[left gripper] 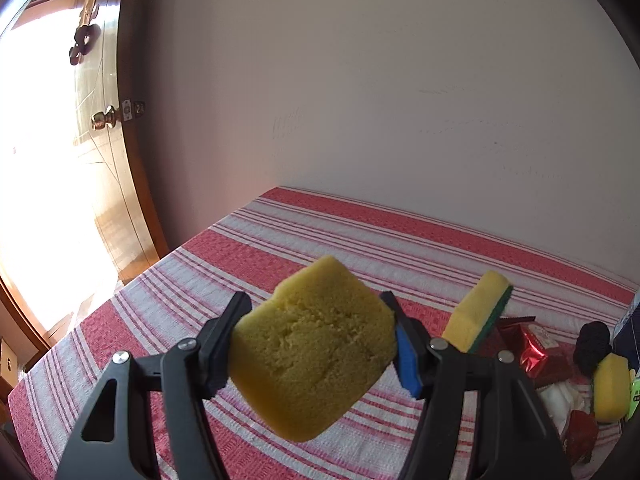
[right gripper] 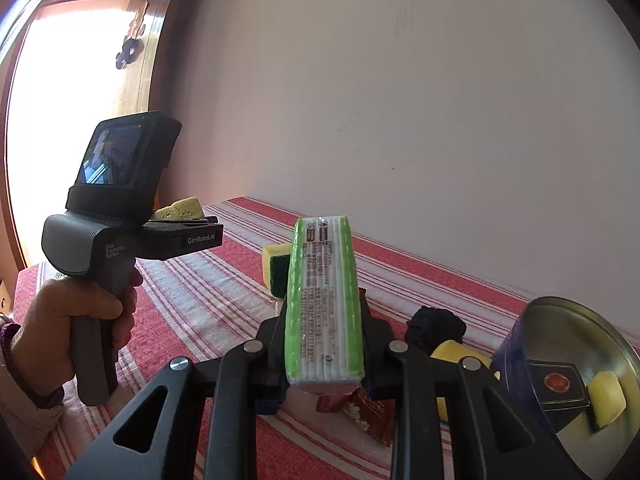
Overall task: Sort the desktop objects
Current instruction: 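Grasp the green tissue pack with the right gripper while left holds yellow sponge, then carry the tissue pack and yellow sponge over the tin and release both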
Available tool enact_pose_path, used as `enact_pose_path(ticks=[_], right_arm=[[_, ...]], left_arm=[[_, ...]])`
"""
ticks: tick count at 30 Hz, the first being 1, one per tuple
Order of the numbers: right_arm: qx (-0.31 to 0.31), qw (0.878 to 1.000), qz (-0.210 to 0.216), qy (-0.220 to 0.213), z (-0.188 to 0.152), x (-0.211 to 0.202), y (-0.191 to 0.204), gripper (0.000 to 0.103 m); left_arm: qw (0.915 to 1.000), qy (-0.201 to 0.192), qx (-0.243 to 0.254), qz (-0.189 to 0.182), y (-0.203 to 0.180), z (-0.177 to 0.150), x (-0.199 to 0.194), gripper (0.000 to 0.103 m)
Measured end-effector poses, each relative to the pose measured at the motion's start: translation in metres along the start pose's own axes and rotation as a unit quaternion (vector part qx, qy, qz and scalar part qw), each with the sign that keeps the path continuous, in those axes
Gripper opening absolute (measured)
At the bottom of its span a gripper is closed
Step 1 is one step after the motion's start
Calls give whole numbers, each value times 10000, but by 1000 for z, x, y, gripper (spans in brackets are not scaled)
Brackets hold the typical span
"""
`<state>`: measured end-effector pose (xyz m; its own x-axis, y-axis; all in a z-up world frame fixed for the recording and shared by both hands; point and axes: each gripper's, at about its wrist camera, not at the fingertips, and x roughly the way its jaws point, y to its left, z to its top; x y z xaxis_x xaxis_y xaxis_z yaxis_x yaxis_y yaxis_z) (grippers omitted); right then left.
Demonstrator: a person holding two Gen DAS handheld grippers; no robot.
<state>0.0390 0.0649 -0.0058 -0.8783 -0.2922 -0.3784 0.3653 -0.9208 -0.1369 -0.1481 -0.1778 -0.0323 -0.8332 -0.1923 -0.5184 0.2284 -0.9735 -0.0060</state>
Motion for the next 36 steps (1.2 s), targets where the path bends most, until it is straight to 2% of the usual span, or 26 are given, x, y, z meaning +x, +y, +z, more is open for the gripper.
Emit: enact_pose_path(ticks=[7,13,24,32,36], right_arm=[[-14,9997,-203,-124,2,-8,4,28],[-44,9992,-332,-237,-3,-22,-2,28],[93,9983,-507,-264,-7,-33,-14,28],[197,9966,-747,-279,-13,-46,-26,28],[274,9954,-874,-297,-13,-51,-30,28]], left_arm=[[9994,-190,202,-194,-21,-13,-29,66],[9991,-133,140,-377,-28,-19,-40,66],[9977,-128,315,-583,-59,-34,-63,66],[9937,-106,562,-967,-100,-46,-90,66],[9915,-116,772,-1042,-121,-50,-101,66]])
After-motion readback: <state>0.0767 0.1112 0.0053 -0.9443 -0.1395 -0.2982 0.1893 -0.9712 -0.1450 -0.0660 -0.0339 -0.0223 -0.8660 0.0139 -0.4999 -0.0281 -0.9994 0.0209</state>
